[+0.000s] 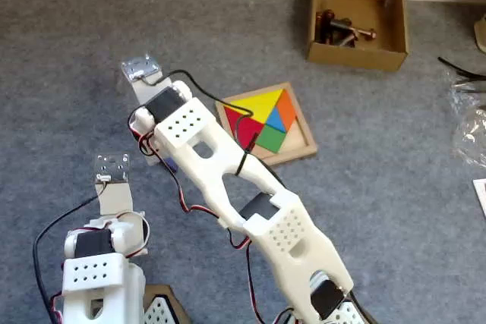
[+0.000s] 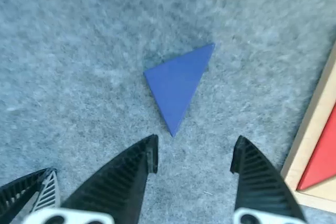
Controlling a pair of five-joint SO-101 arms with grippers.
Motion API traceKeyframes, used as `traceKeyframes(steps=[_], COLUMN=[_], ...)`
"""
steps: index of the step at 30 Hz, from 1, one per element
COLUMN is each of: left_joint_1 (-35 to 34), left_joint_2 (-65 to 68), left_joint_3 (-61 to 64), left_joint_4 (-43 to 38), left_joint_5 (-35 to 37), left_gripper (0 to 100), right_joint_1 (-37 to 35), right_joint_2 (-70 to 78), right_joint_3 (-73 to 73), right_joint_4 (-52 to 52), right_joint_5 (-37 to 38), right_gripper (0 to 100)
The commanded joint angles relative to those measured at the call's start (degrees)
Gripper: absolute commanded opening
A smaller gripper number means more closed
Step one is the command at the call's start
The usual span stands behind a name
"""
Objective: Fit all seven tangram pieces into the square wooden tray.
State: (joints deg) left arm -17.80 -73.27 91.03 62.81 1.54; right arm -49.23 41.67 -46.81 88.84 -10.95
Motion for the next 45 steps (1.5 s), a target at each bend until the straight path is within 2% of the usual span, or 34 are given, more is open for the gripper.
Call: traceKeyframes(steps=[1,3,7,13,17,29,45], left_joint_1=[-1.27,-1.27,-1.27,-1.27,-1.27,-1.27,-1.27], left_joint_2=[-0.22,-0.22,-0.22,-0.22,-0.22,-0.22,-0.22], left_joint_3=[-0.04,-0.04,-0.04,-0.04,-0.04,-0.04,-0.04], left_joint_4=[0.62,0.62,0.62,0.62,0.62,0.62,0.62], left_joint_5=[0.53,0.53,0.53,0.53,0.53,0.53,0.53], left_gripper=[0,0,0,0,0,0,0], right_joint_1=[-0.57,-0.66,-0.48,-2.95,-3.82,-1.54,-1.89], right_joint_2=[-1.45,-1.1,-1.1,-1.19,-0.84,6.81,7.25], right_joint_3=[-4.0,-4.0,-3.91,-3.47,-3.38,-4.0,-3.82], right_joint_4=[-3.38,-5.05,-7.43,-11.47,-13.58,-15.16,-15.96], right_joint_5=[-0.7,-0.97,-9.23,-10.9,-18.73,-19.43,-19.43], right_gripper=[22.4,22.4,22.8,22.8,22.8,22.8,22.8])
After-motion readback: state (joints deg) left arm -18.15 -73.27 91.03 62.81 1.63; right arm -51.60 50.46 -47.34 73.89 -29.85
